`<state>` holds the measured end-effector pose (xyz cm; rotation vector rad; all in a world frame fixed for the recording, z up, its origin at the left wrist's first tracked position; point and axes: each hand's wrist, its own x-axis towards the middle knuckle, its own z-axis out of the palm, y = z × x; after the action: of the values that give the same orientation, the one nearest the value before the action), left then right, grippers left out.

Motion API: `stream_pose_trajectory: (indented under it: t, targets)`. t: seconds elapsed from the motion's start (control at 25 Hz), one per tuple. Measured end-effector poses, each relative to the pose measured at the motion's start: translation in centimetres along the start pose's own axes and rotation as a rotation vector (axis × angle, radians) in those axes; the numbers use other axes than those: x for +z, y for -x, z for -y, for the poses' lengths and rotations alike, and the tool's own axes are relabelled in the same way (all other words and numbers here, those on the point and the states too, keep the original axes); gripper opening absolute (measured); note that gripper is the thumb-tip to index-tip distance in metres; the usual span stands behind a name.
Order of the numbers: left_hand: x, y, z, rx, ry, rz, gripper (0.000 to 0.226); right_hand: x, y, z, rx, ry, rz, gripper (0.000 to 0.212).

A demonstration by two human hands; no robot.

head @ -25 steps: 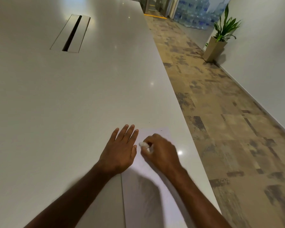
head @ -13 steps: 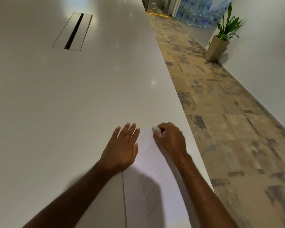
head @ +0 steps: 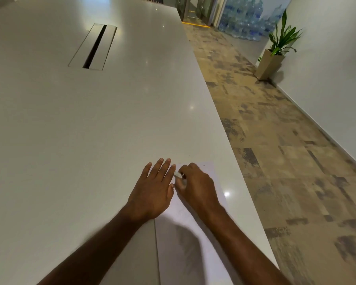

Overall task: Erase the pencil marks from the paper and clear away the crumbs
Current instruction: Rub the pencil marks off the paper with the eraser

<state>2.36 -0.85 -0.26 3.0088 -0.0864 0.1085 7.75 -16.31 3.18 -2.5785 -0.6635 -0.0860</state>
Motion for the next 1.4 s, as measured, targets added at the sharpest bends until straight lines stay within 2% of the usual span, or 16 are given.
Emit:
stream_pose_trajectory:
  t: [0.08,0.16,0.24,0.36,0.4,0.56,0.68,0.84,0.96,1.08,1.2,1.28,1.4]
  targets:
    - [-0.1,0.0,0.0,0.004,-0.007,0.001,0.066,-0.4,-0.5,-0.7,0.003,-0.012,0.023,0.020]
    - [-0.1,0.1,0.0,0.008,-0.016,-0.009,0.063,-1.7,-3.0,-2.4,0.152,-0.001,-0.081,0.029]
    - [-0.3,0.1,0.0,0.000,-0.016,0.004,0.063,-2.2,-3.7,-2.6,0.202,0.037,-0.113,0.029]
    - [-0.3,0.2,0.0,-0.007,-0.006,0.019,0.064,-0.5,-1.2,-0.7,0.036,0.042,0.008,0.025]
    - [-0.4,0.2,0.0,-0.008,-0.005,0.022,0.064,-0.3,-1.0,-1.0,0.031,0.018,0.006,0.025]
    - [-0.6,0.2,-0.1,-0.004,-0.002,0.031,0.064,-1.6,-3.2,-3.2,0.240,-0.008,-0.096,0.028]
    - [-0.6,0.3,0.1,0.002,0.027,0.030,0.064,-2.0,-0.8,-2.2,0.246,-0.138,-0.121,0.022]
    - [-0.4,0.1,0.5,0.005,0.095,0.006,0.057,-2.0,4.5,-0.8,0.316,-0.339,-0.033,0.011]
    - [-0.6,-0.1,0.6,0.006,0.140,0.023,0.056,-1.0,6.5,0.6,0.219,-0.295,-0.010,0.008]
    - [-0.6,0.0,0.7,0.017,0.157,0.016,0.055,1.0,5.5,0.5,0.068,-0.163,-0.082,0.013]
    - [-0.4,0.2,0.8,0.026,0.148,-0.023,0.053,0.6,1.3,-1.5,0.175,-0.030,-0.221,0.020]
    - [-0.3,0.2,0.7,0.027,0.120,-0.041,0.052,-0.5,0.3,-2.0,0.262,-0.038,-0.260,0.022]
    - [-0.2,0.2,0.8,0.027,0.098,-0.048,0.058,-0.1,3.1,0.2,0.074,-0.094,-0.149,0.021]
